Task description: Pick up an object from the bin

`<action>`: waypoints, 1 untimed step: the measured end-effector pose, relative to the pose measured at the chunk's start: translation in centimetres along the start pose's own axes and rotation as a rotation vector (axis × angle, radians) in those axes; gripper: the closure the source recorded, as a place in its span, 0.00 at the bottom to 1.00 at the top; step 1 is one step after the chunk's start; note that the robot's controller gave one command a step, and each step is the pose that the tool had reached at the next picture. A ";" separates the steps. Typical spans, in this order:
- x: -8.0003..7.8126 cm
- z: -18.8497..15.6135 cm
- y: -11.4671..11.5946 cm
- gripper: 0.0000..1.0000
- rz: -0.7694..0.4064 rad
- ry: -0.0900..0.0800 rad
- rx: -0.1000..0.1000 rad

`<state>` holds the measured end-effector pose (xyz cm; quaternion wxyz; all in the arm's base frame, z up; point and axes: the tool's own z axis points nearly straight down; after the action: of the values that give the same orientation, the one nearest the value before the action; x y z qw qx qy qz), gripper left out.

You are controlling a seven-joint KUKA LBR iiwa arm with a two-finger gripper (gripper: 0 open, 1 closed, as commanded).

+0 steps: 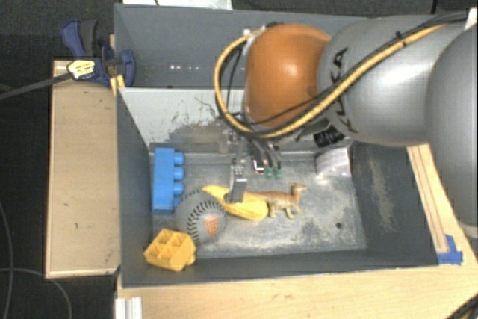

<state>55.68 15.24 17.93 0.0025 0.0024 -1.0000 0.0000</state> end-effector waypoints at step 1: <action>-0.2 -0.5 -0.1 0.00 0.005 -0.008 -0.001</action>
Offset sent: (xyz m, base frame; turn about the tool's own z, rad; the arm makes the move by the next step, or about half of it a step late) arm -0.0147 -0.0533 -0.1093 0.1586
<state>55.84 15.15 18.43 -0.0014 0.0001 -1.0000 -0.0007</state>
